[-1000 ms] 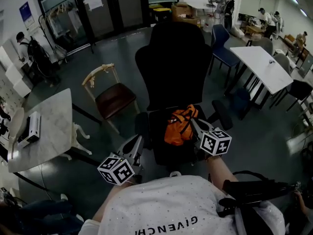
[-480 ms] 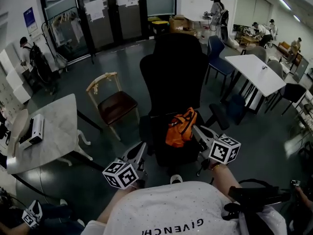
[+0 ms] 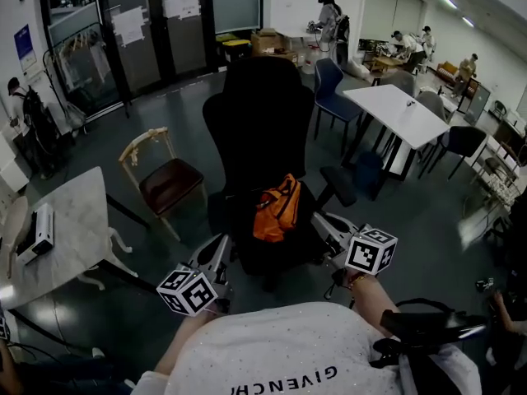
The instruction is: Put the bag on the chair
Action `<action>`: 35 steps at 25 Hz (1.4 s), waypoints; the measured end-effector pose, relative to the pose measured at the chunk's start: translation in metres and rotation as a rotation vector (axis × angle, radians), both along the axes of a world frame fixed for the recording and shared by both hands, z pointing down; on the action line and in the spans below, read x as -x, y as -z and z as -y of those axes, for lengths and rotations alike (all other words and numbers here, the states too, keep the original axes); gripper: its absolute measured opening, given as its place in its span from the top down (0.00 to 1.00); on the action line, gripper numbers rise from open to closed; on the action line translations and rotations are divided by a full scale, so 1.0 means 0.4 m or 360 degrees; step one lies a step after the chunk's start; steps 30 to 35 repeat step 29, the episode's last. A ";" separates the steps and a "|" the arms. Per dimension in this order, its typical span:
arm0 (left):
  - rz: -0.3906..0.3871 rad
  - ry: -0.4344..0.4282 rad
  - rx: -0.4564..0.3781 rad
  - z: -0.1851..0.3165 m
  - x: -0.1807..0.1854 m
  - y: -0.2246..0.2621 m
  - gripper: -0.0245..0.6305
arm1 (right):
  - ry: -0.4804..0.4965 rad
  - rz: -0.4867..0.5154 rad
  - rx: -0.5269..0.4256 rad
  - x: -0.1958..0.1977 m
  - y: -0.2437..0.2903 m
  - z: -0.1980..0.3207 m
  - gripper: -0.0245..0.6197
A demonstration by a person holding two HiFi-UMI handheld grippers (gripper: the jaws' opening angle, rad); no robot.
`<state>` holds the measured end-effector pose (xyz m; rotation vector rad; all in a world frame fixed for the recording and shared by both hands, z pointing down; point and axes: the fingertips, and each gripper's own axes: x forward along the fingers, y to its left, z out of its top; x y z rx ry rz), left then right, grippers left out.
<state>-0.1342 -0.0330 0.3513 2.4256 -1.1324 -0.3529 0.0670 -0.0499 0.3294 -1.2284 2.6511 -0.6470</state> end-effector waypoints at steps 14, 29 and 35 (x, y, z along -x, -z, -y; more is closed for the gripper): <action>0.0014 0.0055 -0.0006 -0.093 -0.087 0.020 0.96 | -0.0008 -0.0185 0.0018 -0.120 -0.021 -0.116 0.97; -0.0003 0.0107 0.0069 -0.197 -0.169 -0.017 0.96 | -0.0002 -0.0265 0.0068 -0.225 -0.068 -0.184 0.97; -0.0003 0.0107 0.0069 -0.197 -0.169 -0.017 0.96 | -0.0002 -0.0265 0.0068 -0.225 -0.068 -0.184 0.97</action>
